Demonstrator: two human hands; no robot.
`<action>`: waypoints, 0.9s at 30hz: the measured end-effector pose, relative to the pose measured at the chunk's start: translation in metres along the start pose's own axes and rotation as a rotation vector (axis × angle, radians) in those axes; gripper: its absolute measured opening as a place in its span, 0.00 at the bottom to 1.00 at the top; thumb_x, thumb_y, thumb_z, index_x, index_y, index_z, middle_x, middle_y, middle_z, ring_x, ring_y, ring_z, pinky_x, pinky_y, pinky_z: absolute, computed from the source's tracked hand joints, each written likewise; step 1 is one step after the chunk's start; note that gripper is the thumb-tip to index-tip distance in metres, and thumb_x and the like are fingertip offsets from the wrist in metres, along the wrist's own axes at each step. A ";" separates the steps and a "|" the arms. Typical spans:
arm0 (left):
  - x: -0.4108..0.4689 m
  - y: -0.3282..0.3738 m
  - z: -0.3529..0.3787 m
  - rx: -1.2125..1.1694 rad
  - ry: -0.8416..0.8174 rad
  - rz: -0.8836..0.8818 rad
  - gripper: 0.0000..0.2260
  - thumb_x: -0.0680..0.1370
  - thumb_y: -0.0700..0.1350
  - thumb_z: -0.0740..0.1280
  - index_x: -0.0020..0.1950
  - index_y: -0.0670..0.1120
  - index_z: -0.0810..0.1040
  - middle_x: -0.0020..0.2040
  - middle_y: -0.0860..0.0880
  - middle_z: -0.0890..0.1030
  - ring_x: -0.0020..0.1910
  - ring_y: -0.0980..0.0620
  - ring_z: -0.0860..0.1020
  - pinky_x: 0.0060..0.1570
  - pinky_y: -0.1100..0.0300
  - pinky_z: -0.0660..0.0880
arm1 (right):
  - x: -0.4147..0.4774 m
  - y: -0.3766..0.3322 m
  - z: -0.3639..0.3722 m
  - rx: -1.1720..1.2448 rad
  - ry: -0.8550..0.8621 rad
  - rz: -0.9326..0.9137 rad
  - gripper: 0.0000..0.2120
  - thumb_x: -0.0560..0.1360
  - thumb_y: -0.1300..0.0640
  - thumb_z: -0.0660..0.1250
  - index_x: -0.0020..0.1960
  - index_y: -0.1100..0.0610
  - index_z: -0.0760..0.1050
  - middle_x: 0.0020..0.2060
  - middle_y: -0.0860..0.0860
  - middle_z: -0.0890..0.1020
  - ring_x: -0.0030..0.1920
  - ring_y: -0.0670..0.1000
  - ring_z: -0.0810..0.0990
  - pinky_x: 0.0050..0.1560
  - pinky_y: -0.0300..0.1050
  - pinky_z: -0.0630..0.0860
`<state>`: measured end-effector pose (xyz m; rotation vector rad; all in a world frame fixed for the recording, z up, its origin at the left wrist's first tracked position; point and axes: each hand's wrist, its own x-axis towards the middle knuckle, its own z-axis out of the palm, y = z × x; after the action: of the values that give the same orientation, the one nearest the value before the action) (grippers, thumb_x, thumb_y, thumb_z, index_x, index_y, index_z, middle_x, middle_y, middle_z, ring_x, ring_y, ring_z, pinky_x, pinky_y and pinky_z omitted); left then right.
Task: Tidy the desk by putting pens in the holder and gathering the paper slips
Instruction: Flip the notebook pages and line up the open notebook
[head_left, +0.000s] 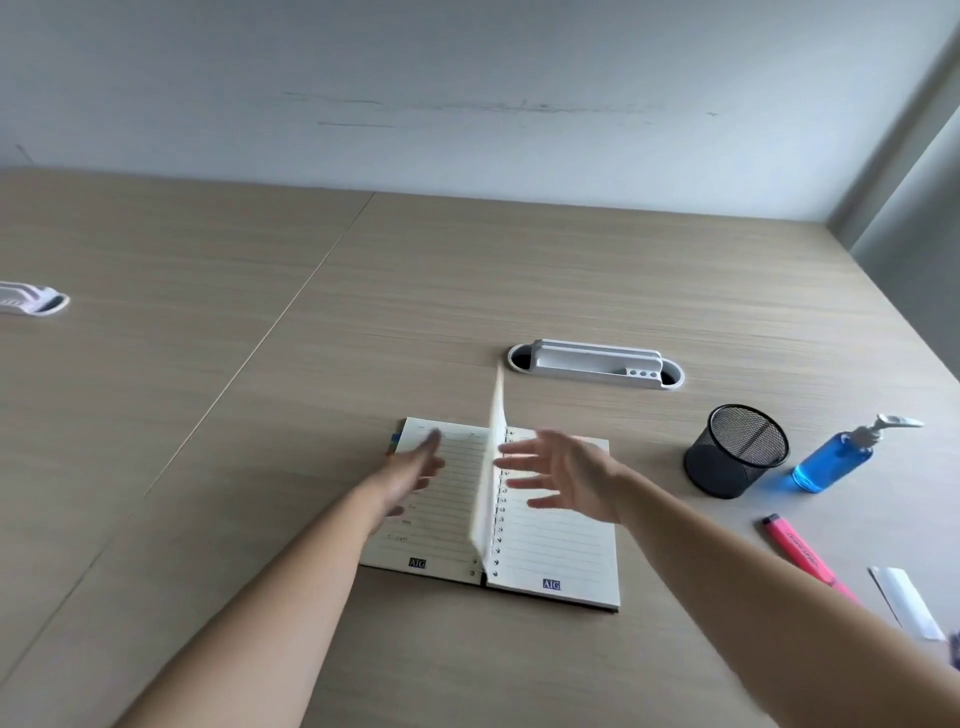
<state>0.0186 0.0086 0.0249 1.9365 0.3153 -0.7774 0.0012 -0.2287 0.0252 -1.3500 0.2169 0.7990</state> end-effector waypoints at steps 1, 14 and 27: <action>-0.002 0.003 -0.006 -0.123 0.009 -0.012 0.36 0.71 0.73 0.53 0.66 0.49 0.75 0.68 0.45 0.75 0.66 0.46 0.74 0.70 0.46 0.65 | 0.003 -0.001 0.013 -0.116 -0.023 0.015 0.21 0.79 0.44 0.49 0.55 0.47 0.79 0.54 0.43 0.83 0.58 0.51 0.77 0.54 0.48 0.71; 0.012 -0.041 -0.023 0.272 0.415 0.082 0.27 0.68 0.40 0.74 0.29 0.50 0.53 0.28 0.51 0.57 0.28 0.50 0.56 0.30 0.59 0.51 | -0.020 0.044 -0.033 -1.414 0.422 0.050 0.45 0.65 0.39 0.72 0.74 0.46 0.53 0.76 0.41 0.53 0.75 0.51 0.56 0.70 0.56 0.60; 0.021 -0.001 0.024 1.117 0.192 0.433 0.49 0.65 0.54 0.75 0.77 0.49 0.48 0.79 0.46 0.51 0.77 0.47 0.54 0.73 0.48 0.60 | -0.015 0.045 -0.038 -1.449 0.444 0.052 0.48 0.63 0.38 0.73 0.75 0.47 0.52 0.77 0.43 0.54 0.75 0.53 0.56 0.71 0.54 0.59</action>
<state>0.0253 -0.0142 0.0034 2.9732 -0.5502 -0.4877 -0.0265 -0.2692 -0.0107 -2.9016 -0.0281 0.6546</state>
